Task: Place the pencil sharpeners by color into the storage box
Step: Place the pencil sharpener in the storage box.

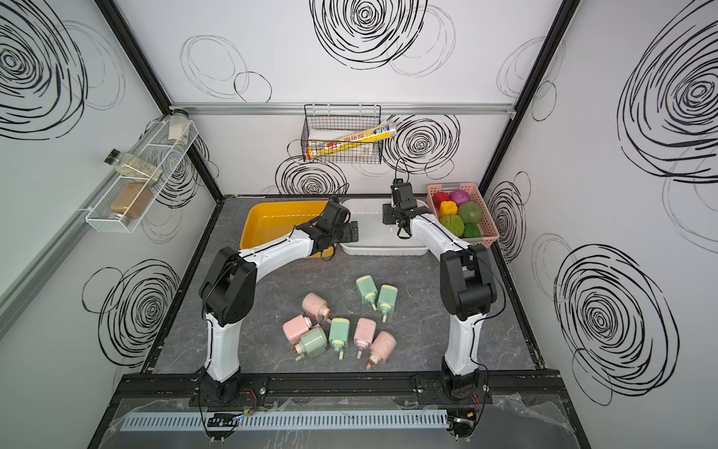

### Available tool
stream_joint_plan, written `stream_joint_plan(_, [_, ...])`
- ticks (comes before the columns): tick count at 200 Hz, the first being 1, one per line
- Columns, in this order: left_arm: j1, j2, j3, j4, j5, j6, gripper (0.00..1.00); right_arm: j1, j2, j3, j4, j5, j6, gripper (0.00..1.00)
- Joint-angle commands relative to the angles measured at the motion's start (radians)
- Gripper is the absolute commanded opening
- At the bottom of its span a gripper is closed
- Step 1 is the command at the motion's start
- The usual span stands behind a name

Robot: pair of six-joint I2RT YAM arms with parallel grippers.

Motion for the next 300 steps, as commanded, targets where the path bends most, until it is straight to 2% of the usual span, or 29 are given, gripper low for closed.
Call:
stream_joint_plan(1, [0.028,0.035,0.062,-0.022,-0.028,0.03,0.99,-0.003,0.071,0.124,-0.098,0.089,-0.024,0.0])
stream_joint_plan(53, [0.046,0.145,0.238,-0.107,-0.118,0.104,0.99,0.006,0.206,0.304,-0.178,0.178,-0.02,0.0])
stream_joint_plan(78, [0.063,0.173,0.261,-0.107,-0.11,0.098,0.99,0.01,0.248,0.35,-0.171,0.234,-0.023,0.0])
stream_joint_plan(98, [0.074,0.193,0.279,-0.108,-0.104,0.091,0.99,0.012,0.319,0.459,-0.246,0.266,-0.024,0.06])
stream_joint_plan(130, [0.08,0.234,0.312,-0.129,-0.109,0.091,0.99,0.02,0.379,0.536,-0.282,0.293,-0.029,0.01])
stream_joint_plan(172, [0.08,0.25,0.312,-0.129,-0.123,0.09,0.99,0.02,0.418,0.584,-0.293,0.326,-0.041,0.14])
stream_joint_plan(223, [0.08,0.253,0.303,-0.133,-0.129,0.086,0.99,0.019,0.45,0.609,-0.309,0.329,-0.038,0.26])
stream_joint_plan(254, [0.08,0.255,0.301,-0.146,-0.127,0.085,0.99,0.017,0.459,0.611,-0.308,0.329,-0.039,0.32])
stream_joint_plan(279, [0.08,0.255,0.29,-0.149,-0.13,0.086,0.99,0.011,0.469,0.614,-0.329,0.303,-0.026,0.31])
stream_joint_plan(300, [0.08,0.255,0.286,-0.156,-0.135,0.085,0.99,0.01,0.467,0.614,-0.347,0.292,-0.007,0.36])
